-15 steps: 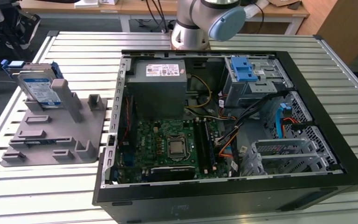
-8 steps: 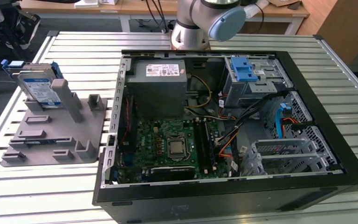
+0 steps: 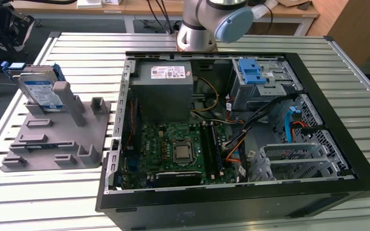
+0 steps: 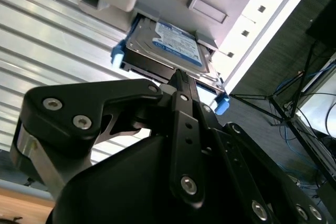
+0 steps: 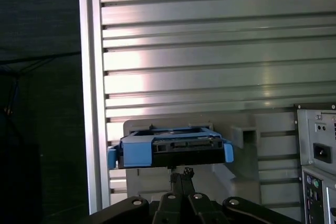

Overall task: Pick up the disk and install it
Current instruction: 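Reach for the disk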

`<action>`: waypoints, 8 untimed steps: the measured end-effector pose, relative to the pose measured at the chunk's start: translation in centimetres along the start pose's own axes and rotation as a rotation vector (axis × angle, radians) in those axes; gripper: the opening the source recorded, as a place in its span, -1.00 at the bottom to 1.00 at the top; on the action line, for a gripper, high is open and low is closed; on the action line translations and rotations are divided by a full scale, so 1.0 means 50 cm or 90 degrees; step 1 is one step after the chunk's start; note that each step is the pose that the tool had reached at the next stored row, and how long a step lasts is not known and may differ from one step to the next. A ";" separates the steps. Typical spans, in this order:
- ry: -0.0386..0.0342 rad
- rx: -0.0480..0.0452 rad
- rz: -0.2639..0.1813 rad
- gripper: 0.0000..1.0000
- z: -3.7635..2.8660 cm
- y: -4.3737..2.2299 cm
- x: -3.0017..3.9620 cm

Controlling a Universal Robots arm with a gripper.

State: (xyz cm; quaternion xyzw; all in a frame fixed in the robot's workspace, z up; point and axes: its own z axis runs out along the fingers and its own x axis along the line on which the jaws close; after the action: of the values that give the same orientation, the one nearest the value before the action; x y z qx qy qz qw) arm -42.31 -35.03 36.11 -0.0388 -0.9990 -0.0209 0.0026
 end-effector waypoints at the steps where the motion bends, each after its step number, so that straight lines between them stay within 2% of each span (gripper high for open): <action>1: 0.0001 0.0001 0.000 -0.79 0.001 0.001 0.006; 8: 0.0011 0.0001 0.002 -0.79 0.005 0.010 0.041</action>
State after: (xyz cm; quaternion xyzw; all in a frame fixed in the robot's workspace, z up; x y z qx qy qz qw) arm -44.31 -34.34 35.89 -0.0405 -0.9990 -0.0208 0.0035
